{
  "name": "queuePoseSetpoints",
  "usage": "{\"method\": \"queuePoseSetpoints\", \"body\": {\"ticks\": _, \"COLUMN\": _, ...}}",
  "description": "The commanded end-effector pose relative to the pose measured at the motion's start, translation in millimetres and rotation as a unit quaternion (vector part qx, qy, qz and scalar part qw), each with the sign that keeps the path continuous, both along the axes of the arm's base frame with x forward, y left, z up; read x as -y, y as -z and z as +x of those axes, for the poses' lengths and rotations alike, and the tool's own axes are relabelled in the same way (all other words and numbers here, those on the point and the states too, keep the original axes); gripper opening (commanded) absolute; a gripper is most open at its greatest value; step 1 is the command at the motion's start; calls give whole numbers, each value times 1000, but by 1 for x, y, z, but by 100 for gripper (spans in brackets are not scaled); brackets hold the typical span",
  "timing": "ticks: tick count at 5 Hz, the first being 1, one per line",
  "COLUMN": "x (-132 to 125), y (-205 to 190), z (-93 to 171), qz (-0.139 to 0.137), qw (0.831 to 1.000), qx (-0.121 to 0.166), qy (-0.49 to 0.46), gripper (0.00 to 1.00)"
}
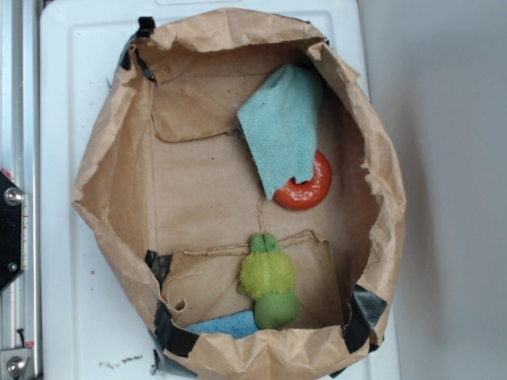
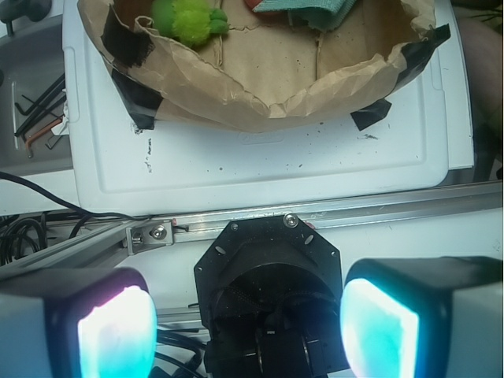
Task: Grab the blue sponge.
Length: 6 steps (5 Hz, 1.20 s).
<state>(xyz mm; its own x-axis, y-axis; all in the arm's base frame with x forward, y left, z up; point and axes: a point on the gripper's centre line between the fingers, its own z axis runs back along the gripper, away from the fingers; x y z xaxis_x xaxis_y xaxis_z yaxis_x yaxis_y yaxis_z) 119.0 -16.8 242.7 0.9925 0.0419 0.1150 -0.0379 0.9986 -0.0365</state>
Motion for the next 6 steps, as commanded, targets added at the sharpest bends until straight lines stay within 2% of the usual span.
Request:
{"method": "queuePoseSetpoints", "body": {"ticks": 1, "x": 0, "y": 0, "z": 0, "qz": 0, "qw": 1000, "qx": 0, "qy": 0, "gripper": 100}}
{"method": "queuePoseSetpoints", "body": {"ticks": 2, "x": -2, "y": 17, "z": 50, "qz": 9, "qw": 997, "qx": 27, "qy": -73, "gripper": 100}}
{"method": "queuePoseSetpoints", "body": {"ticks": 3, "x": -14, "y": 29, "z": 100, "qz": 1, "qw": 995, "qx": 33, "qy": -95, "gripper": 100}}
{"method": "queuePoseSetpoints", "body": {"ticks": 4, "x": -34, "y": 44, "z": 135, "qz": -11, "qw": 990, "qx": 54, "qy": -133, "gripper": 100}}
{"method": "queuePoseSetpoints", "body": {"ticks": 5, "x": -45, "y": 68, "z": 157, "qz": -8, "qw": 986, "qx": 66, "qy": -156, "gripper": 100}}
{"method": "queuePoseSetpoints", "body": {"ticks": 6, "x": -53, "y": 95, "z": 162, "qz": -18, "qw": 986, "qx": 52, "qy": -160, "gripper": 100}}
